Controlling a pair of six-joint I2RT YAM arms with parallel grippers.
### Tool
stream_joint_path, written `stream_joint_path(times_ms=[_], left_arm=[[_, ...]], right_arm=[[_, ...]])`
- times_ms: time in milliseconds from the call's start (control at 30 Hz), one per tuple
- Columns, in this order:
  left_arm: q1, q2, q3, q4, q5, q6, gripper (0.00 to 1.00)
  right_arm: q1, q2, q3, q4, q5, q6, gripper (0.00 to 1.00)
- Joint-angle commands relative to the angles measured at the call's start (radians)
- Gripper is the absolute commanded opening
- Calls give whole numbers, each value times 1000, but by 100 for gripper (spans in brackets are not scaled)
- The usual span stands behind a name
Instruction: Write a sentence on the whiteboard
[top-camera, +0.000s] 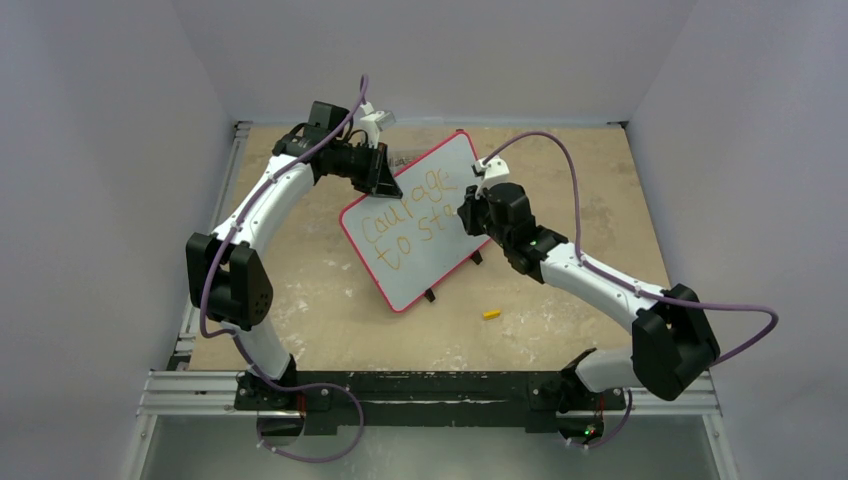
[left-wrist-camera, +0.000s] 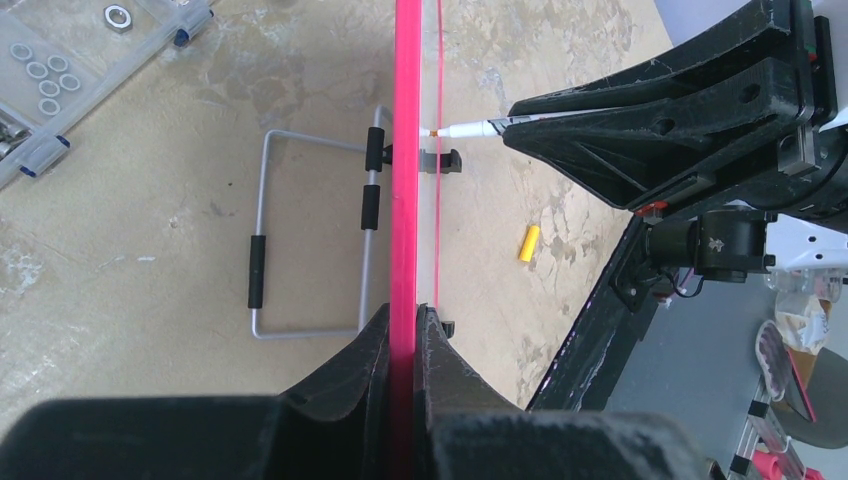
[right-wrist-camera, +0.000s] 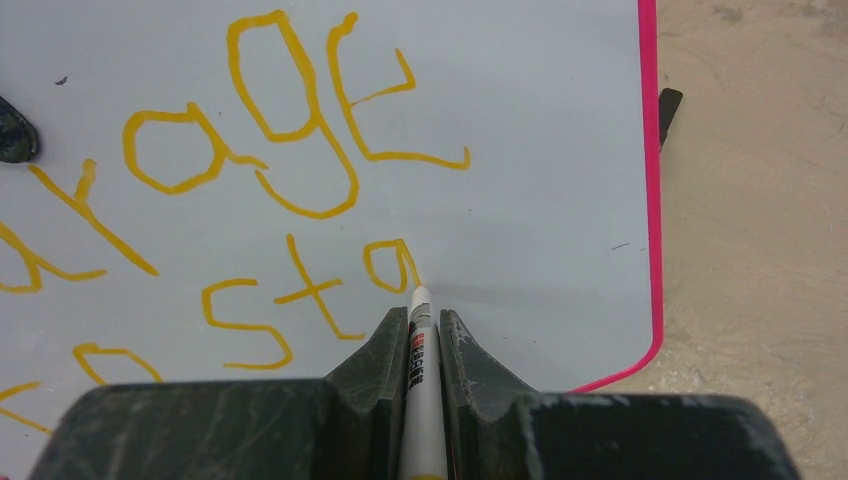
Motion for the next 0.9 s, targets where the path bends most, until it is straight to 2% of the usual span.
stream_joint_path(times_ms=[0,200,500,867], left_arm=[[-20,-29,-21,-72,-52,44,0],[-19,-27,-18,-72,-52,42,0],[-20,-26,-18,-72,-50,41,0],[-21,-26,-17,-74,-47,42,0]], right_arm=[[1,-36,18,1,19,-6,0],[1,-68,37,-10,61,-36,0],[-2,-28,88,-1,96,-65,0],[-16,25,128,32,67,-60,0]])
